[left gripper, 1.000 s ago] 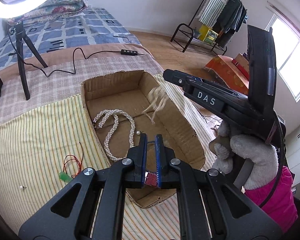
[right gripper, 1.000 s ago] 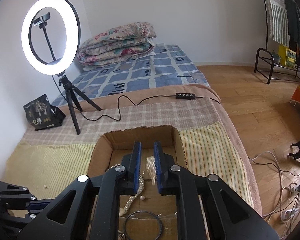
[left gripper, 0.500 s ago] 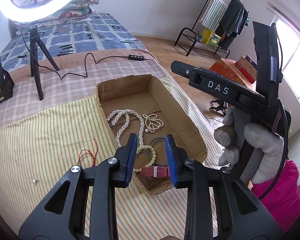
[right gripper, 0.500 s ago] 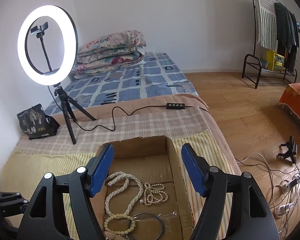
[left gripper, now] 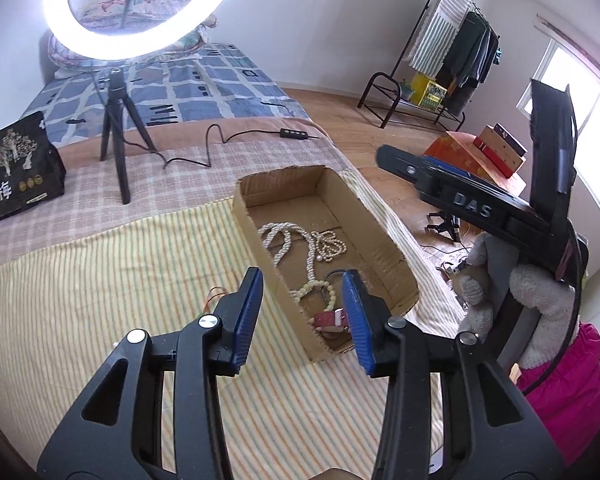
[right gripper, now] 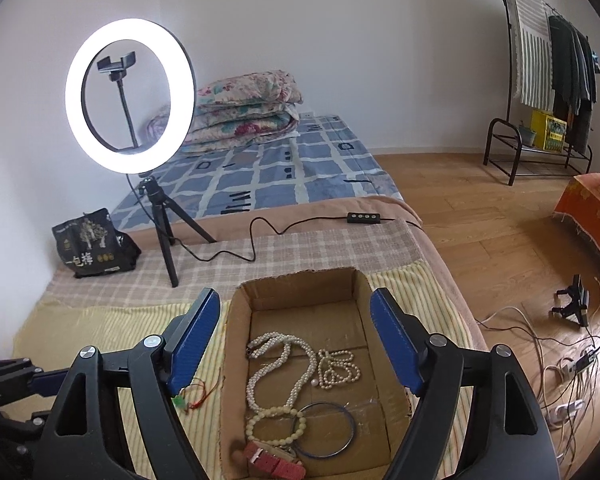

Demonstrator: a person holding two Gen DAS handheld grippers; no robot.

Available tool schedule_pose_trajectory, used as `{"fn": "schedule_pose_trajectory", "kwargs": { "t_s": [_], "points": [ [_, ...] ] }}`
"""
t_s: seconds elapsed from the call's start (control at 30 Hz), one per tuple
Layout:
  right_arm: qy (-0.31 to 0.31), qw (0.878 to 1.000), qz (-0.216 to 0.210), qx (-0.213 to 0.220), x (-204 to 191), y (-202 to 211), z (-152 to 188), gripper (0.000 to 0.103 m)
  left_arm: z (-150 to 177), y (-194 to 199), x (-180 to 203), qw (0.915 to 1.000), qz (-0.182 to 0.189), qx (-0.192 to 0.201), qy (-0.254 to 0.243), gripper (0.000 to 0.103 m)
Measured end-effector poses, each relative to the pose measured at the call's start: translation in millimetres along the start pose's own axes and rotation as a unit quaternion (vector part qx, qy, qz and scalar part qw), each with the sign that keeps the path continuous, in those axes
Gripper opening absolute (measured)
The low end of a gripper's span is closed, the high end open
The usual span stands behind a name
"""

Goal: Organize jewelry
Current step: 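Withdraw both tools from the box toward the jade pendant and pearl stud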

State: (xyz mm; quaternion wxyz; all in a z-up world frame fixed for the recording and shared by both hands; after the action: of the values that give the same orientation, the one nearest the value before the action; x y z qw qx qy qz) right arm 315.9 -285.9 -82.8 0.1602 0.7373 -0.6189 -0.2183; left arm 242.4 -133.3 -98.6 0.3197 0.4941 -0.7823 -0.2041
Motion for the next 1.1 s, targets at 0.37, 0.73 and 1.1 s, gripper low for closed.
{"fn": "schedule_pose_trajectory", "kwargs": {
  "t_s": [0.37,0.73,1.1],
  "points": [
    [0.064,0.997,-0.030,0.015,-50.0,28.6,28.2,0.078,14.8,33.8,-112.6,0.9954,-0.075,0.015,0.057,0.042],
    [0.123,0.986,-0.105,-0.049,-109.8,17.3,78.0,0.077,42.0,24.7,-183.2,0.9889,-0.106,-0.017,0.103,0.042],
    [0.199,0.957,-0.163,-0.137,-140.1,-11.5,126.9,0.054,75.5,-1.7,-176.9,0.9909,-0.076,-0.084,0.073,0.042]
  ]
}}
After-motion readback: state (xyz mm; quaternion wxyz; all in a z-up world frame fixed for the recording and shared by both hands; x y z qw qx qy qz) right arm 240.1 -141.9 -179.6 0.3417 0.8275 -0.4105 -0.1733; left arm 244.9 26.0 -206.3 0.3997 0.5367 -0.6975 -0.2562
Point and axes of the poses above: each gripper's, at about its wrist camera, not at the fingertips, and y roughly against the way its jaws point, x to its right, z to its underside, the point moved 6 cm from there along -y, roughly the way its jaws point, and after that the axes turned 7 degrees about x, right-handed, at the moved point
